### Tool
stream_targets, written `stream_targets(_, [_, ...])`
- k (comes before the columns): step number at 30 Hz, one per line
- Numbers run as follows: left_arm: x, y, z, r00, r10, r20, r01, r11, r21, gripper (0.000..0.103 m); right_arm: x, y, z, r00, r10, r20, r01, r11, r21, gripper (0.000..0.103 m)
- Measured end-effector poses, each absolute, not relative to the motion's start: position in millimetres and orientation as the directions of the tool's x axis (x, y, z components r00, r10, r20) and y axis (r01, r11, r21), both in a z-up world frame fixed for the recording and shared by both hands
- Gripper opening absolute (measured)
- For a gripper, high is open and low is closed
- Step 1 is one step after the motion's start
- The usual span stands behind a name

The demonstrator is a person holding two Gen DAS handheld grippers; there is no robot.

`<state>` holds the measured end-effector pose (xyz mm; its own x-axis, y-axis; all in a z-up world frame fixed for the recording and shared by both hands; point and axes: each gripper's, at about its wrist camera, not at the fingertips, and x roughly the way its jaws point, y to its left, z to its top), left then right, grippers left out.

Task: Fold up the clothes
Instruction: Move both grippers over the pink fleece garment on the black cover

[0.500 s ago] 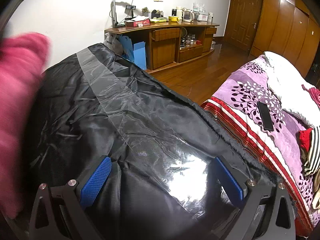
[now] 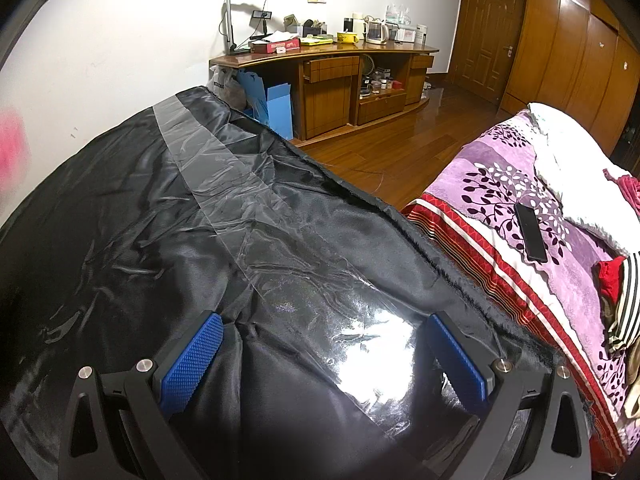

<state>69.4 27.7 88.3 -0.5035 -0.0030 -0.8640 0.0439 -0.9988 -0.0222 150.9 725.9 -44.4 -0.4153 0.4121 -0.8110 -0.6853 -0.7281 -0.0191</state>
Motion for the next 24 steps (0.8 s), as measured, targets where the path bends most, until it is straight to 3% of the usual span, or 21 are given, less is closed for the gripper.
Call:
stream_targets(11, [68, 45, 94, -0.51, 0.04, -0.859, -0.008, -0.999, -0.042, 0.103, 150, 726, -45, -0.415, 0.412, -0.811, -0.685, -0.728, -0.02, 0.103])
stream_targets(24, [74, 140, 97, -0.502, 0.063, -0.863, -0.085, -0.996, -0.023, 0.103, 149, 726, -45, -0.416, 0.412, -0.811, -0.684, -0.73, -0.02, 0.103])
